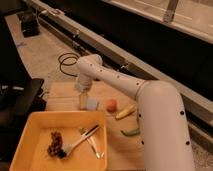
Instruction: Wipe table surface with towel
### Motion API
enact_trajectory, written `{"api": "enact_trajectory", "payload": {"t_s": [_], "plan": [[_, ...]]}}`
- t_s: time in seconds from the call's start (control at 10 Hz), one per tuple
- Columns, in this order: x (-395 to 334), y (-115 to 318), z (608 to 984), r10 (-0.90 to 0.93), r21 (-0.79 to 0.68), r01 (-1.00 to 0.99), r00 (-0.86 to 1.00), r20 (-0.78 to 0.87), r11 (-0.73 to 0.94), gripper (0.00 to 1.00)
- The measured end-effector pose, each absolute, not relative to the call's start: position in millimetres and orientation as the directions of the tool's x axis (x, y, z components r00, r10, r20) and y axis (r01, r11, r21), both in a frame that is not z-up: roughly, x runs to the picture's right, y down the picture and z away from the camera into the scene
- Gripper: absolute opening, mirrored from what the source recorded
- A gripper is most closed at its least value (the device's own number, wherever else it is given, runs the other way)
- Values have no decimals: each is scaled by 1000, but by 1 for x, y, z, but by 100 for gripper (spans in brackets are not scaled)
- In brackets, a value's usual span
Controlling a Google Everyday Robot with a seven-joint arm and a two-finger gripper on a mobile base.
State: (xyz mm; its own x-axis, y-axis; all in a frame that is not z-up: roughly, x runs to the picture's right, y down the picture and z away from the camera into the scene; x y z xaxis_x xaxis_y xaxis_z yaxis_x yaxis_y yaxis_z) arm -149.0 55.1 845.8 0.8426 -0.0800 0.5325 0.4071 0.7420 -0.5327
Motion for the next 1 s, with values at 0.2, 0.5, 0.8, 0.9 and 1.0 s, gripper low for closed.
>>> {"api": "enact_trajectory", "payload": {"t_s": [0.2, 0.5, 0.8, 0.9, 1.0], "plan": [[-144, 69, 856, -32, -578, 373, 858, 513, 726, 80], [-122, 98, 881, 71, -644, 290, 878, 474, 708, 80], [-115, 121, 897, 129, -697, 245, 890, 438, 674, 80], [-112, 127, 902, 149, -713, 231, 892, 427, 662, 80], [-110, 132, 906, 170, -726, 220, 891, 422, 652, 79]]}}
